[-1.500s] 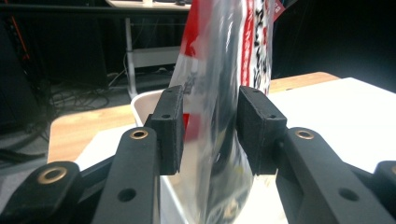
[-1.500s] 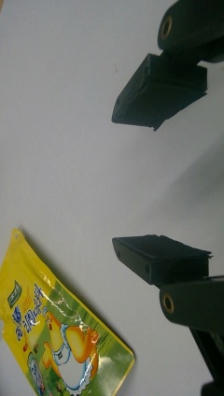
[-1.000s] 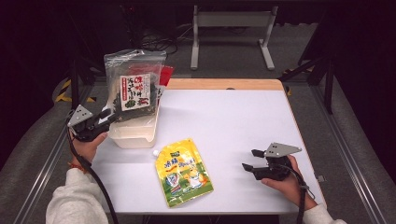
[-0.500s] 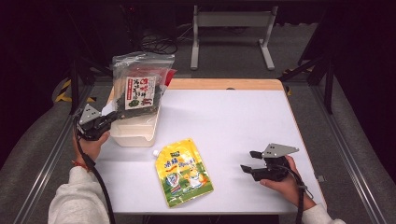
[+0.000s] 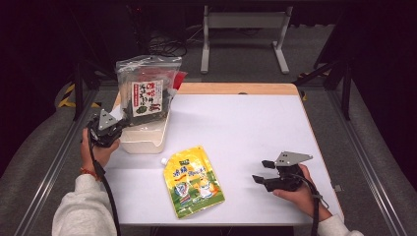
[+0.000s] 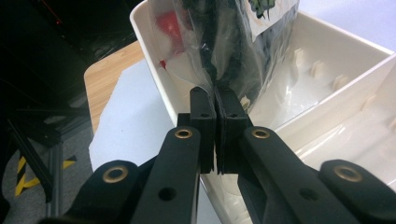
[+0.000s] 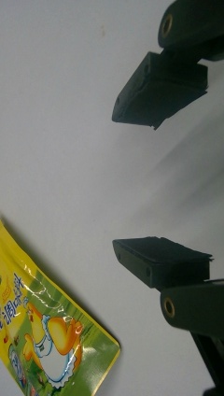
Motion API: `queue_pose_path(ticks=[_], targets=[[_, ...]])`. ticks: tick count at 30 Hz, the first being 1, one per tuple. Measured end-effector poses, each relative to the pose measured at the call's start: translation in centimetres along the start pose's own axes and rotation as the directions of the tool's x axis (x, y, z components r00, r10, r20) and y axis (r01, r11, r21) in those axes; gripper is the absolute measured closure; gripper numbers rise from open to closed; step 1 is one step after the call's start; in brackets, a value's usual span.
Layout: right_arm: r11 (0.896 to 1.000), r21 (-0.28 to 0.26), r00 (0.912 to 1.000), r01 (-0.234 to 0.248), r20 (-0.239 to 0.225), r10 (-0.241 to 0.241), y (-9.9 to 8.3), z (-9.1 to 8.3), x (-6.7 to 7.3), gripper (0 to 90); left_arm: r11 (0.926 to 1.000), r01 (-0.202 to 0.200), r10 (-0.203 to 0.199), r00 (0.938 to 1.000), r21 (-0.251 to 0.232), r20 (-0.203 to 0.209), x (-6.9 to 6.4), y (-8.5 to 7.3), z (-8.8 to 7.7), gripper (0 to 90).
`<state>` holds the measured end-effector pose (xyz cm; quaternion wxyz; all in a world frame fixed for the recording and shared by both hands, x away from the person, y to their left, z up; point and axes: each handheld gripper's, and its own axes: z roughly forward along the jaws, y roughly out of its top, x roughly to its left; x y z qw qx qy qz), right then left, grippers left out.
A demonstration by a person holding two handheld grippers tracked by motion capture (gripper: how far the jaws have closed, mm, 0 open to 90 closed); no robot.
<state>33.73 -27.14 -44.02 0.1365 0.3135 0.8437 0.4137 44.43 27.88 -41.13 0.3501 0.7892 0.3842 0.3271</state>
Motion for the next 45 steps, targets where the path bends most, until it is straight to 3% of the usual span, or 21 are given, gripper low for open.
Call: queue_pose_path(ticks=[2, 4, 7, 10, 13, 15, 17, 18, 20, 26, 28, 31, 32, 33, 36, 37, 38, 45], targets=[[1.000, 0.001, 1.0000, -0.001, 0.000, 0.001, 0.0, 0.0, 0.0, 32.1, 0.9997, 0.010, -0.010, 0.9999, -0.024, 0.008, 0.1, -0.1, -0.2, 87.2], [1.000, 0.001, 1.0000, -0.003, 0.006, 0.003, 0.0, 0.0, -0.1, 31.8, 0.9942, 0.078, -0.076, 0.9967, -0.073, 0.027, 0.7, -0.3, -0.5, 84.3], [1.000, -0.003, 1.0000, -0.008, 0.005, 0.008, 0.0, -0.1, -0.2, 31.9, 0.9924, 0.087, -0.084, 0.9957, -0.087, 0.041, 0.8, -0.3, -0.6, 81.2], [1.000, -0.006, 1.0000, -0.009, 0.005, 0.009, 0.0, -0.2, -0.2, 31.8, 0.9872, 0.109, -0.103, 0.9928, -0.116, 0.062, 1.0, -0.4, -0.8, 71.3], [1.000, -0.006, 1.0000, -0.008, 0.005, 0.008, 0.0, -0.2, -0.2, 31.8, 0.9752, 0.147, -0.138, 0.9882, -0.165, 0.068, 1.4, -0.4, -1.3, 64.4], [1.000, -0.007, 0.9999, -0.008, 0.005, 0.009, 0.0, -0.2, -0.2, 31.7, 0.9667, 0.179, -0.166, 0.9822, -0.182, 0.089, 1.7, -0.2, -1.6, 63.1], [1.000, -0.007, 0.9999, -0.009, 0.006, 0.009, 0.0, -0.2, -0.2, 31.6, 0.9556, 0.216, -0.200, 0.9751, -0.200, 0.096, 2.0, 0.1, -1.8, 55.5], [1.000, -0.007, 0.9999, -0.010, 0.005, 0.010, 0.0, -0.1, -0.2, 31.6, 0.9550, 0.218, -0.202, 0.9746, -0.201, 0.096, 2.0, 0.2, -1.7, 52.6], [1.000, -0.004, 0.9999, -0.015, 0.004, 0.015, 0.0, -0.1, -0.3, 31.5, 0.9607, 0.195, -0.177, 0.9784, -0.197, 0.106, 1.9, 0.6, -1.5, 53.9], [1.000, 0.002, 0.9998, -0.018, -0.001, 0.018, -0.1, 0.1, -0.3, 31.5, 0.9598, 0.213, -0.196, 0.9745, -0.182, 0.110, 1.7, 1.4, -0.1, 36.4], [1.000, 0.002, 0.9998, -0.018, -0.001, 0.018, -0.1, 0.1, -0.3, 31.4, 0.9580, 0.214, -0.196, 0.9743, -0.190, 0.110, 1.7, 1.9, 0.1, 36.3], [1.000, -0.006, 0.9999, -0.015, 0.004, 0.015, -0.2, 0.1, -0.2, 31.3, 0.9644, 0.184, -0.168, 0.9811, -0.190, 0.097, 1.6, 2.7, 0.3, 39.9], [1.000, -0.010, 0.9998, -0.018, 0.002, 0.018, -0.2, 0.0, -0.3, 31.3, 0.9625, 0.184, -0.164, 0.9800, -0.199, 0.112, 1.6, 2.9, 0.4, 40.8], [1.000, -0.013, 0.9998, -0.020, 0.000, 0.020, -0.2, 0.0, -0.3, 31.3, 0.9619, 0.186, -0.162, 0.9785, -0.200, 0.127, 1.6, 3.1, 0.5, 45.4], [1.000, -0.015, 0.9998, -0.018, -0.004, 0.018, -0.2, -0.1, -0.3, 31.2, 0.9710, 0.153, -0.130, 0.9823, -0.183, 0.135, 1.4, 3.6, 0.7, 58.0], [1.000, -0.015, 0.9999, -0.015, -0.005, 0.015, -0.2, -0.1, -0.2, 31.2, 0.9697, 0.160, -0.134, 0.9804, -0.185, 0.144, 1.4, 3.5, 0.7, 66.8], [1.000, -0.015, 0.9999, -0.014, -0.006, 0.014, -0.2, -0.1, -0.2, 31.2, 0.9679, 0.169, -0.141, 0.9778, -0.186, 0.155, 1.5, 3.4, 0.7, 67.4], [1.000, -0.006, 0.9997, -0.015, -0.018, 0.015, -0.2, 0.1, -0.1, 31.1, 0.9688, 0.180, -0.152, 0.9750, -0.171, 0.162, 1.9, 2.7, 0.8, 70.0]])
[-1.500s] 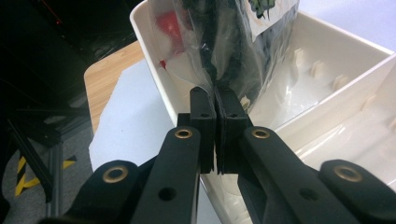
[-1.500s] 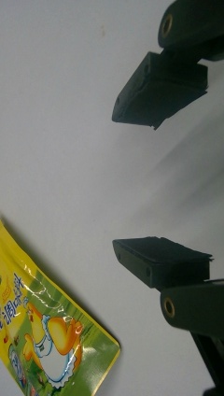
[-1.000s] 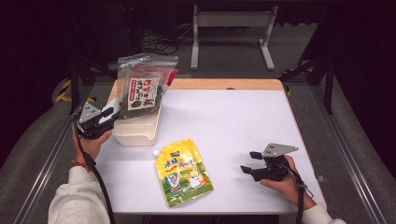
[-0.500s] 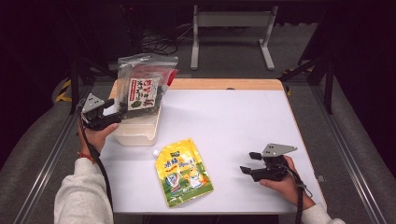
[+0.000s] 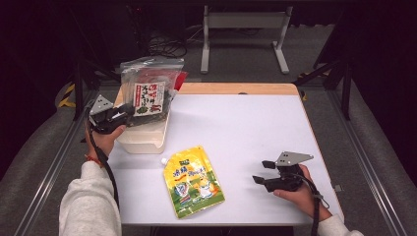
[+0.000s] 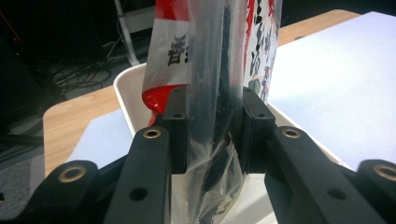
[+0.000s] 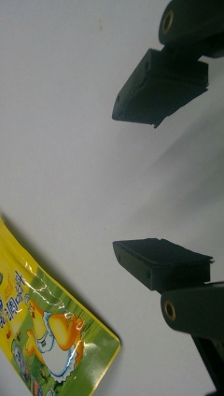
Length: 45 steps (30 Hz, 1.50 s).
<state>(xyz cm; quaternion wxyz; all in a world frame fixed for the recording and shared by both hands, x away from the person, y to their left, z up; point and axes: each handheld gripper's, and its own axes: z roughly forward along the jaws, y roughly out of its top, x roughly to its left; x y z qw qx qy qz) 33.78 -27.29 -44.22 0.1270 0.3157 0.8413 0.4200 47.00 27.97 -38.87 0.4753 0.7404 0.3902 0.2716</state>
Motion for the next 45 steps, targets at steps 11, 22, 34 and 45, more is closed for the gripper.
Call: queue_pose_path(ticks=[11, 22, 34, 45], targets=[[1.000, 0.011, 1.0000, 0.005, -0.005, -0.004, 0.0, 0.2, 0.1, 31.1, 0.9996, 0.004, -0.003, 1.0000, -0.029, 0.007, 0.2, -1.9, -0.2, 70.7], [1.000, 0.004, 1.0000, -0.005, -0.005, 0.005, 0.0, 0.1, 0.0, 31.0, 0.9972, 0.050, -0.051, 0.9986, -0.056, -0.017, -0.3, -2.0, -0.6, 64.5], [1.000, -0.012, 1.0000, -0.008, 0.001, 0.008, 0.3, -0.2, -0.2, 31.3, 0.9897, 0.063, -0.074, 0.9942, -0.128, -0.078, -1.8, -1.5, -3.2, 45.7], [1.000, -0.016, 0.9997, -0.012, 0.020, 0.012, 0.1, 0.0, -0.5, 31.4, 0.9942, 0.000, -0.012, 0.9941, -0.108, -0.107, -4.7, -2.0, -5.1, 40.4]])
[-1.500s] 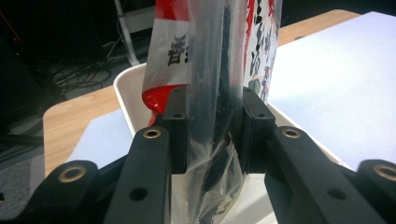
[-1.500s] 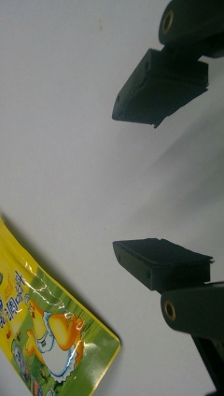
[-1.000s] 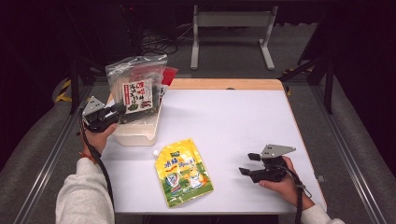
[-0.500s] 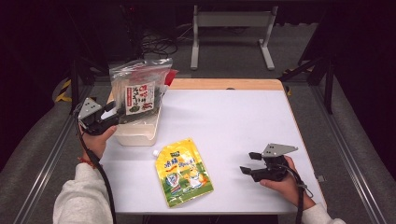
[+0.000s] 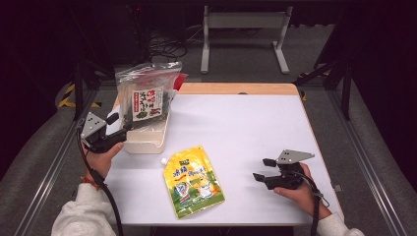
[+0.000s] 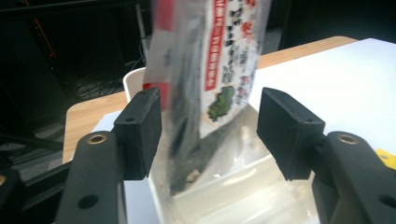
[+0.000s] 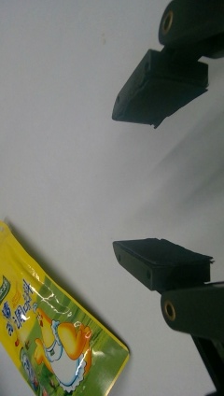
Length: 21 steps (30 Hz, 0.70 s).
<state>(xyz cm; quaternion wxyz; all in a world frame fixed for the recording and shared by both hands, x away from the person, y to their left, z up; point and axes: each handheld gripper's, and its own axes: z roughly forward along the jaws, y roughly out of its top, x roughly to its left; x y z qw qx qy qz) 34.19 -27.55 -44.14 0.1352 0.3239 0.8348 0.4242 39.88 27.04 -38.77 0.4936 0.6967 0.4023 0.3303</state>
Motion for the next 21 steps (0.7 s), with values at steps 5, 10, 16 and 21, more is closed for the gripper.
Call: queue_pose_path(ticks=[5, 10, 16, 21], targets=[[1.000, -0.005, 1.0000, 0.004, 0.007, -0.004, -0.1, 0.0, 0.0, 33.8, 0.9996, -0.029, 0.029, 0.9993, -0.007, 0.025, -1.1, 0.3, -1.7, 36.9], [1.000, -0.005, 0.9999, 0.010, 0.005, -0.010, -0.1, 0.1, 0.1, 36.9, 0.9990, -0.043, 0.044, 0.9981, -0.006, 0.043, -2.2, 0.1, -2.8, 32.3], [0.999, -0.005, 0.9995, 0.032, -0.007, -0.032, 0.1, 0.3, 0.3, 44.7, 0.9973, -0.068, 0.065, 0.9908, 0.026, 0.119, -4.2, -0.4, -3.7, 25.5], [0.999, -0.008, 0.9991, 0.034, -0.023, -0.035, 0.2, 0.5, 0.4, 53.9, 0.9962, -0.077, 0.068, 0.9768, 0.041, 0.203, -5.9, -0.7, -4.2, 21.7]])
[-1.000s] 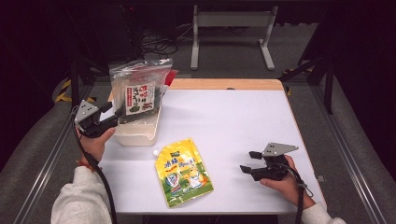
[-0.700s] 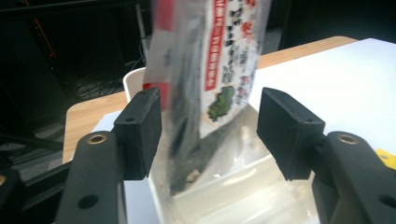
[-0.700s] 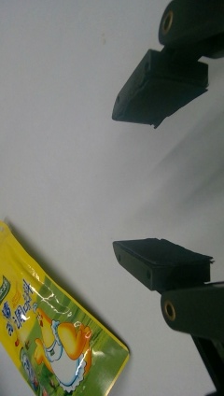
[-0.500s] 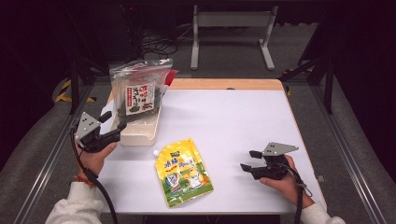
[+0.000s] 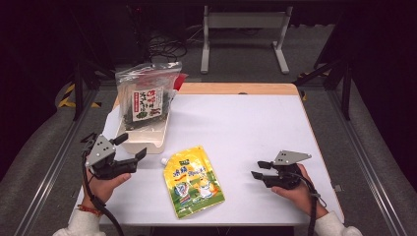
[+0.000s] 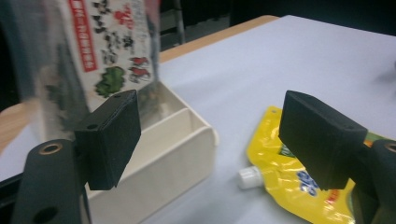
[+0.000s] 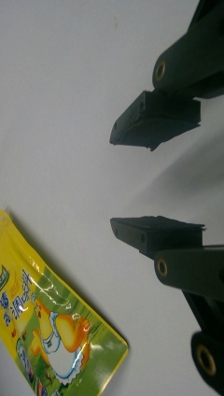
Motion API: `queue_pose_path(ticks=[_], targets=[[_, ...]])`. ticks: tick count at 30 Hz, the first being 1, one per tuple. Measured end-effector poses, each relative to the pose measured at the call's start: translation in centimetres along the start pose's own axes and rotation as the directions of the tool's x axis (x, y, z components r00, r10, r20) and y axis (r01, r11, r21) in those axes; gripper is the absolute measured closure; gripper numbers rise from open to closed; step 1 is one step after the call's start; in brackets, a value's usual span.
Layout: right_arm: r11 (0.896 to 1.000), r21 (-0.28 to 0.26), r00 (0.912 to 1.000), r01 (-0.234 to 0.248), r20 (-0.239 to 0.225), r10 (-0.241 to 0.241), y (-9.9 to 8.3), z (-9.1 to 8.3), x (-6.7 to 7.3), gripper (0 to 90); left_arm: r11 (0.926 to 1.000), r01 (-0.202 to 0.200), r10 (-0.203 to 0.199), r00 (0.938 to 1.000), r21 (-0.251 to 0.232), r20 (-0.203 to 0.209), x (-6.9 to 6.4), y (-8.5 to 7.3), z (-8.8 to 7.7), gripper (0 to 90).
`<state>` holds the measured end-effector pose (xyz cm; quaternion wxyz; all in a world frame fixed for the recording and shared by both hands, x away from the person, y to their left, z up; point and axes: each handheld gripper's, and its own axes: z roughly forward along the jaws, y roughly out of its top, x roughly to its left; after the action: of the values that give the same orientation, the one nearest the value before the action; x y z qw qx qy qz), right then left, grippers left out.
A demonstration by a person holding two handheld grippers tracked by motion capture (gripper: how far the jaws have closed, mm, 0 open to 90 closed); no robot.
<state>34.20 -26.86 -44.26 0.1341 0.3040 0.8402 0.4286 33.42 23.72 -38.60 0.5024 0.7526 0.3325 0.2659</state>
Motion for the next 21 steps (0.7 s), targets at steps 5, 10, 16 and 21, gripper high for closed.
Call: queue_pose_path(ticks=[5, 10, 16, 21], targets=[[1.000, 0.009, 0.9997, 0.015, -0.021, -0.014, 0.1, 0.3, 0.3, 62.8, 0.9993, -0.011, 0.010, 0.9990, 0.036, 0.043, -1.1, -0.5, 0.1, 21.1], [0.999, 0.014, 0.9985, 0.041, -0.037, -0.041, 0.5, 0.6, 1.0, 63.6, 0.9943, -0.006, -0.005, 0.9947, 0.106, 0.103, -2.1, -2.0, 0.7, 19.7], [0.997, 0.018, 0.9956, 0.071, -0.062, -0.070, 0.9, 1.1, 2.0, 72.7, 0.9705, 0.059, -0.110, 0.9703, 0.234, 0.215, -2.5, -4.2, 2.3, 20.1], [0.994, -0.003, 0.9871, 0.113, -0.113, -0.113, 1.6, 1.4, 3.3, 85.0, 0.9463, 0.088, -0.167, 0.9571, 0.311, 0.237, -2.9, -5.2, 3.5, 19.4]])
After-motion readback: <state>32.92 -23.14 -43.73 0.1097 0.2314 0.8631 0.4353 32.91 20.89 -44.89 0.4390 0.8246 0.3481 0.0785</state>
